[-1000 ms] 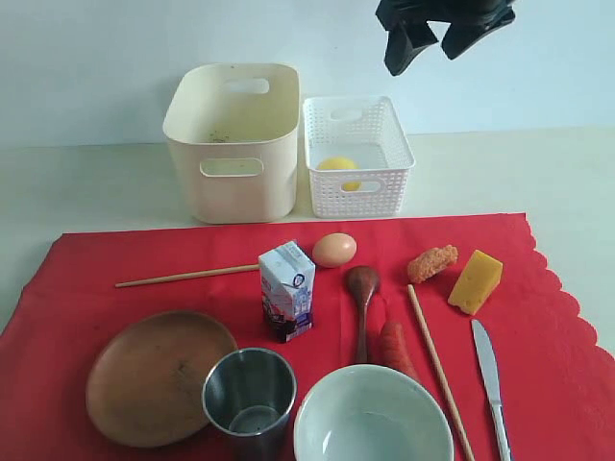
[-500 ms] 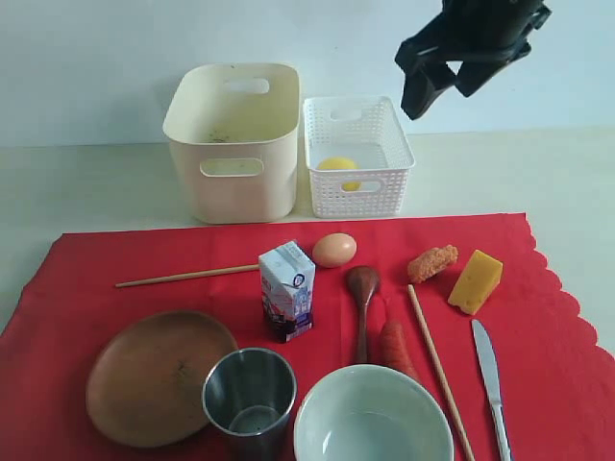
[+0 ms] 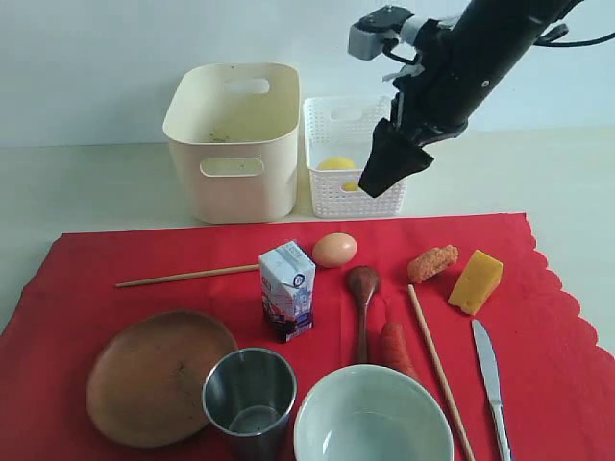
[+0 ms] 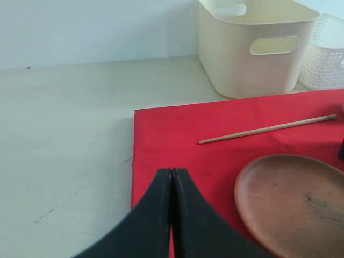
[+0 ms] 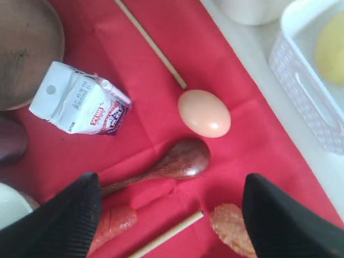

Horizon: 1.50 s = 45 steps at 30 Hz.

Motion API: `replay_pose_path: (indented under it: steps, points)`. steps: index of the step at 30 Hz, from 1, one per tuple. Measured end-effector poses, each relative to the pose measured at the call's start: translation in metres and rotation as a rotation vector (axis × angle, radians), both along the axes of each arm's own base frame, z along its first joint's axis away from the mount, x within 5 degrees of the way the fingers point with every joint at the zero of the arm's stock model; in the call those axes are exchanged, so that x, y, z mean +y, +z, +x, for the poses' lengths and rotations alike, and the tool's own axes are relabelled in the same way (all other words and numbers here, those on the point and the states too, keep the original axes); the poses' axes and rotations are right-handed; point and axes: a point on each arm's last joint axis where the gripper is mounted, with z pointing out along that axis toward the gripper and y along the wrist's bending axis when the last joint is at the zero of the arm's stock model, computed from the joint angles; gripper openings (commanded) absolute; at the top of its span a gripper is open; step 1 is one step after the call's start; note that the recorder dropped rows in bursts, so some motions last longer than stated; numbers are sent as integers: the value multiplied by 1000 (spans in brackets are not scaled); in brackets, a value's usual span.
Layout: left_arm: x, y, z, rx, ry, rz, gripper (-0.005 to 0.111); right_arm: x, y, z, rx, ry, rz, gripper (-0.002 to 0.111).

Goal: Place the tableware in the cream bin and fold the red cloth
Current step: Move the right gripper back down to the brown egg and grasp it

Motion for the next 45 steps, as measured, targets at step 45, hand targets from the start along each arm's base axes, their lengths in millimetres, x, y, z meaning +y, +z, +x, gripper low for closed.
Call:
replay_pose_path:
  steps: [45]
  points:
    - [0,0,0,0,0,0,0,23,-154,48,-138,358,59,70]
